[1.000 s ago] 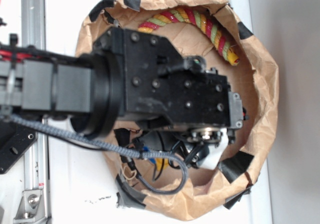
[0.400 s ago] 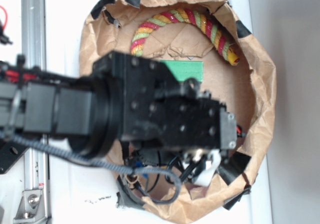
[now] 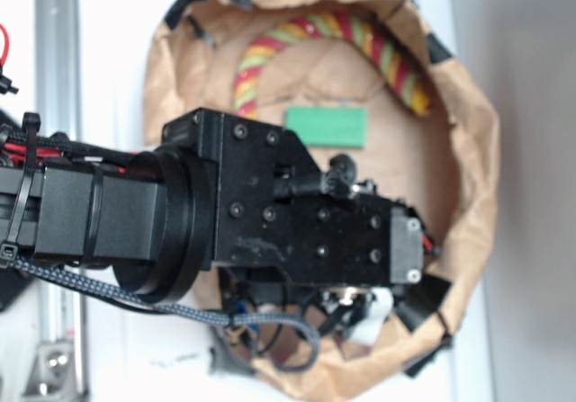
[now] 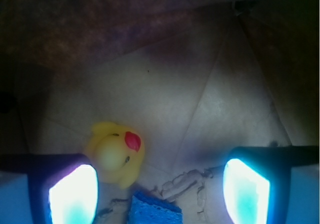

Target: Grab the yellow duck.

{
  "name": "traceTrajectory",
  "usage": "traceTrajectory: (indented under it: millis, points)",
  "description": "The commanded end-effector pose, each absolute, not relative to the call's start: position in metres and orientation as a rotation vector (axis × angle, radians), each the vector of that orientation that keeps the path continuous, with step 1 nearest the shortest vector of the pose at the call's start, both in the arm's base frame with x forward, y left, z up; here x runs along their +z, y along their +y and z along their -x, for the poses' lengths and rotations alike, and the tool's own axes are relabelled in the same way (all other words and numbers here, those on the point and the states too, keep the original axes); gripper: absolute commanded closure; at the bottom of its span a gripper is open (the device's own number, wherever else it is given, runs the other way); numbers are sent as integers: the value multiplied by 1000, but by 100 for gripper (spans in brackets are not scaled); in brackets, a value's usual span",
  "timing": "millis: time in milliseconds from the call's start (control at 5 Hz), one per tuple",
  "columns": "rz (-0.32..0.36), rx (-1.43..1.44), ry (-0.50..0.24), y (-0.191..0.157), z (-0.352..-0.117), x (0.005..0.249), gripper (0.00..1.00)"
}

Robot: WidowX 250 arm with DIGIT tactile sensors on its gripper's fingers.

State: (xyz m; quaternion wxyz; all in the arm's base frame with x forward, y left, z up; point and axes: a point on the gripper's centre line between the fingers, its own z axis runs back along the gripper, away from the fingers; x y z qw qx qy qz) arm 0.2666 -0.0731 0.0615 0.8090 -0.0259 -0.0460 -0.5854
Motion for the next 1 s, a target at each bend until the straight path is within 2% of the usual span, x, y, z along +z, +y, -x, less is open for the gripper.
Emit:
traceTrajectory:
  millis: [0, 200, 400, 600, 800]
  points:
    - [40, -1277, -144, -86, -257, 69, 0]
    - [40, -1277, -144, -86, -257, 69, 0]
    - [17, -1253, -232, -91, -260, 61, 0]
    - [1, -1277, -267, -97, -263, 53, 0]
    - [9, -1286, -267, -99, -263, 44, 0]
